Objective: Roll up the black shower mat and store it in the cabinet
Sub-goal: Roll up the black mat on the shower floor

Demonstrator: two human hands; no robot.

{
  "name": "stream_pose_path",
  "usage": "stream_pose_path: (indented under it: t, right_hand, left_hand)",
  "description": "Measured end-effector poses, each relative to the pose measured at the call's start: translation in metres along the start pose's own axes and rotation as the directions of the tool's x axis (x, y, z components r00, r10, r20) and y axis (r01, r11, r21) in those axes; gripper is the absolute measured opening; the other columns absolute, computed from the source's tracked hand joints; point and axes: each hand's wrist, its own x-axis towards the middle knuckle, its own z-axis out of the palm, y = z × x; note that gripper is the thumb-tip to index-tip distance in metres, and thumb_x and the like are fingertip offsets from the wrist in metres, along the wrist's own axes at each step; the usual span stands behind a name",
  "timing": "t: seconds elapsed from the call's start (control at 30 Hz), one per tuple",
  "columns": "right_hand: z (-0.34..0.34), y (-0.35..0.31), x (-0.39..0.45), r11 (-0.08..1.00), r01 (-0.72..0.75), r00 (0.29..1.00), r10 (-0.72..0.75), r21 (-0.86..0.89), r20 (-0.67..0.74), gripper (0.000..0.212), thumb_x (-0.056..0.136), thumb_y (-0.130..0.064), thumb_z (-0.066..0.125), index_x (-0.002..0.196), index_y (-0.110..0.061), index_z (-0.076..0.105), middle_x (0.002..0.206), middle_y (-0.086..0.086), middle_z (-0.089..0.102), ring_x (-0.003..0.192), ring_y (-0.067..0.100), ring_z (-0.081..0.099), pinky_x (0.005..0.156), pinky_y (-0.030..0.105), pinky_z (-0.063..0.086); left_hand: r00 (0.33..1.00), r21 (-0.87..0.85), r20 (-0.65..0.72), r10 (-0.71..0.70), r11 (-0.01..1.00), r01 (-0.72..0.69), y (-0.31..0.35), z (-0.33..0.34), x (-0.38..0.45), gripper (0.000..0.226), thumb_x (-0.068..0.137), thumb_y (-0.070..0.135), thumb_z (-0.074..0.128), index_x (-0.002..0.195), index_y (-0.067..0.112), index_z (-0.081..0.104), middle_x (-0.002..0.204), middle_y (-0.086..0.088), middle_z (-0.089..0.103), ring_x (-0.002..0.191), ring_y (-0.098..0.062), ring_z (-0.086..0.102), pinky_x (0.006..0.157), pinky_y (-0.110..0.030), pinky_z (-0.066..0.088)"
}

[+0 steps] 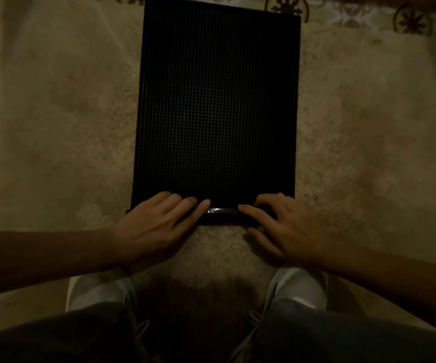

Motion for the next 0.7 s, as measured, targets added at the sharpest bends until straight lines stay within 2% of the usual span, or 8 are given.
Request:
stream_pose_path:
  t: [0.07, 0.13, 0.23, 0.33, 0.43, 0.53, 0.63, 0.7]
  right_hand:
    - [0.003, -0.004, 0.004, 0.999, -0.013, 1.000, 0.013, -0.036, -0.009, 0.047, 0.097, -0.045, 0.055, 0.131, -0.013, 0.061, 0.114, 0.016, 0.060, 0.084, 0.025, 0.057, 0.065, 0.035, 0.046]
    - [0.003, -0.004, 0.007, 0.999, -0.013, 0.999, 0.012, -0.040, -0.034, 0.042, 0.096, -0.041, 0.060, 0.127, -0.013, 0.065, 0.109, 0.016, 0.063, 0.081, 0.026, 0.059, 0.062, 0.036, 0.048]
    - [0.001, -0.002, 0.008, 0.997, 0.031, 0.999, -0.034, -0.067, -0.043, 0.039, 0.099, -0.037, 0.057, 0.125, -0.011, 0.067, 0.104, 0.016, 0.066, 0.077, 0.025, 0.058, 0.059, 0.035, 0.047]
    - [-0.001, -0.003, 0.006, 0.997, 0.033, 0.999, -0.035, -0.074, -0.022, 0.041, 0.099, -0.038, 0.052, 0.126, -0.010, 0.066, 0.103, 0.016, 0.065, 0.076, 0.024, 0.056, 0.058, 0.034, 0.045]
    - [0.000, -0.004, 0.006, 0.997, 0.029, 1.000, -0.030, -0.070, -0.003, 0.042, 0.099, -0.038, 0.055, 0.128, -0.010, 0.066, 0.101, 0.016, 0.064, 0.074, 0.023, 0.055, 0.057, 0.031, 0.041]
    - [0.002, -0.001, 0.006, 0.997, 0.035, 0.999, -0.037, -0.074, -0.018, 0.043, 0.099, -0.039, 0.051, 0.128, -0.011, 0.066, 0.101, 0.016, 0.064, 0.074, 0.024, 0.055, 0.056, 0.031, 0.040]
    - [0.005, 0.003, 0.008, 0.999, 0.040, 0.999, -0.041, -0.030, -0.029, 0.042, 0.100, -0.039, 0.055, 0.129, -0.010, 0.065, 0.102, 0.017, 0.064, 0.075, 0.025, 0.055, 0.055, 0.033, 0.044]
    - [0.005, 0.005, 0.010, 0.999, 0.033, 0.999, -0.032, 0.013, -0.038, 0.042, 0.101, -0.039, 0.053, 0.128, -0.010, 0.064, 0.102, 0.016, 0.062, 0.075, 0.025, 0.053, 0.055, 0.035, 0.045]
  left_hand:
    - [1.000, 0.022, -0.024, 0.001, 1.000, 0.000, 0.004, 0.008, 0.003, 0.047, 0.100, 0.011, 0.027, 0.141, -0.003, 0.045, 0.117, -0.022, 0.062, 0.090, -0.031, 0.063, 0.082, -0.041, 0.056]
    - [0.998, 0.018, -0.055, 0.025, 1.000, -0.024, 0.004, 0.014, 0.005, 0.051, 0.096, 0.017, 0.037, 0.143, -0.002, 0.040, 0.120, -0.021, 0.056, 0.096, -0.030, 0.058, 0.085, -0.042, 0.054]
    - [0.995, -0.006, -0.062, 0.082, 0.997, -0.082, -0.003, 0.017, 0.004, 0.056, 0.096, 0.023, 0.039, 0.147, 0.001, 0.033, 0.124, -0.019, 0.046, 0.103, -0.030, 0.049, 0.086, -0.041, 0.048]
    - [0.996, -0.067, -0.009, 0.088, 0.994, -0.088, -0.014, 0.016, 0.003, 0.064, 0.092, 0.027, 0.039, 0.150, 0.004, 0.028, 0.128, -0.018, 0.042, 0.103, -0.029, 0.045, 0.087, -0.040, 0.039]
    - [0.996, -0.140, 0.018, 0.083, 0.987, -0.079, -0.017, 0.013, 0.009, 0.061, 0.096, 0.034, 0.045, 0.149, 0.005, 0.037, 0.127, -0.017, 0.047, 0.097, -0.026, 0.046, 0.081, -0.039, 0.041]
    - [0.998, -0.179, 0.016, 0.063, 0.982, -0.060, -0.021, 0.011, 0.017, 0.046, 0.102, 0.024, 0.040, 0.143, 0.003, 0.047, 0.118, -0.020, 0.058, 0.089, -0.028, 0.051, 0.070, -0.038, 0.053]
    - [0.998, -0.176, 0.007, 0.061, 0.983, -0.059, -0.025, 0.011, 0.019, 0.042, 0.103, 0.018, 0.032, 0.138, 0.002, 0.047, 0.113, -0.023, 0.060, 0.086, -0.030, 0.053, 0.058, -0.037, 0.054]
    - [0.997, -0.138, 0.004, 0.076, 0.988, -0.075, -0.025, 0.011, 0.017, 0.045, 0.098, 0.016, 0.037, 0.140, 0.002, 0.043, 0.115, -0.022, 0.059, 0.087, -0.030, 0.054, 0.055, -0.036, 0.054]
